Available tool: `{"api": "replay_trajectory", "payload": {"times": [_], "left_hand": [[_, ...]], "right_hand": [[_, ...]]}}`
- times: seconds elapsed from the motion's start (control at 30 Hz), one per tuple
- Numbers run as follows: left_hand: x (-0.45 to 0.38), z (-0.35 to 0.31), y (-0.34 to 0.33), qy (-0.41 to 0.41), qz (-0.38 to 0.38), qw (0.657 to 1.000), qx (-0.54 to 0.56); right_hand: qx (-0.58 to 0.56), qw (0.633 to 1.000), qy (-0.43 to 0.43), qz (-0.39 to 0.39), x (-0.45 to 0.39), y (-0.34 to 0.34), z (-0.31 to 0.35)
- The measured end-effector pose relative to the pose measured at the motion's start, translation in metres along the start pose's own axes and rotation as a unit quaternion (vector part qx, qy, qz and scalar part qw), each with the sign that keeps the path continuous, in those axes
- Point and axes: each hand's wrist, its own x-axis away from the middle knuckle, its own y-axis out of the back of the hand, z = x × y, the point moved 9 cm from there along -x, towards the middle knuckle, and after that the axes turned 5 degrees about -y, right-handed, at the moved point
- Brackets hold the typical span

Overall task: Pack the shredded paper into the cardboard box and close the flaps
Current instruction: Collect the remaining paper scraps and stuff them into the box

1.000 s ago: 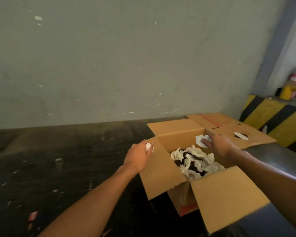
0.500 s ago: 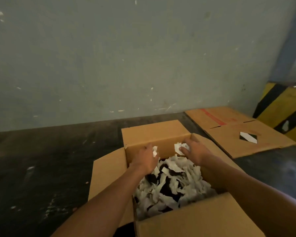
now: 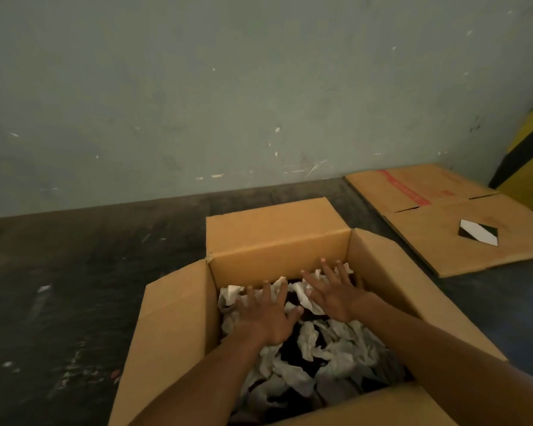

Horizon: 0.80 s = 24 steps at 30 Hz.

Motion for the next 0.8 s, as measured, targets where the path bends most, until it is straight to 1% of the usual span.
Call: {"api": "replay_trajectory", "payload": {"times": [0.17,0.3,0.33,0.37,0.4,0.47,0.5,0.53,0.6,0.63,0.73,0.77,0.8], "left_hand": [[-0.016,-0.006,-0.02,0.003,0.012,0.999,-0.039],[-0.022,-0.008,-0.04,0.009,0.019,1.0,-0.011],[-0.022,-0.008,-0.043,0.01,0.015,1.0,-0.011],[-0.022,-0.007,-0.045,0.011,0.009,1.0,-0.015],[-0.022,-0.007,-0.045,0.01,0.004,1.0,-0.019],[-0.023,-0.006,-0.044,0.011,0.004,1.0,-0.017],[-0.024,-0.005,-0.044,0.012,0.01,1.0,-0.013],[-0.024,-0.006,-0.044,0.012,0.018,1.0,-0.008],[-0.02,-0.006,-0.042,0.01,0.029,1.0,-0.004],[-0.016,-0.005,-0.038,0.006,0.028,1.0,-0.005],[-0.002,-0.006,-0.024,-0.005,0.018,1.0,0.0],[0.005,-0.006,-0.021,-0.007,0.024,1.0,0.008],[0.012,-0.005,-0.022,-0.01,0.043,0.999,0.015]], "right_hand": [[0.002,0.998,-0.016,0.068,-0.028,-0.031,-0.013],[-0.026,0.998,0.028,0.058,-0.038,-0.048,-0.012],[0.003,0.995,0.002,0.099,-0.038,-0.055,-0.018],[0.061,0.995,0.013,0.078,-0.038,-0.052,-0.018],[0.125,0.991,0.039,0.037,-0.042,-0.052,-0.016],[0.182,0.978,0.039,0.095,-0.037,-0.068,-0.018],[0.179,0.976,0.05,0.11,-0.039,-0.07,-0.017],[0.165,0.977,0.066,0.121,-0.039,-0.067,-0.013],[0.088,0.984,0.068,0.143,-0.037,-0.055,-0.008],[0.034,0.988,0.059,0.142,-0.035,-0.046,-0.008],[-0.06,0.987,0.077,0.128,-0.005,-0.007,-0.002],[-0.087,0.984,0.08,0.137,0.007,0.0,-0.002],[-0.081,0.981,0.077,0.158,0.022,0.0,-0.005]]}}
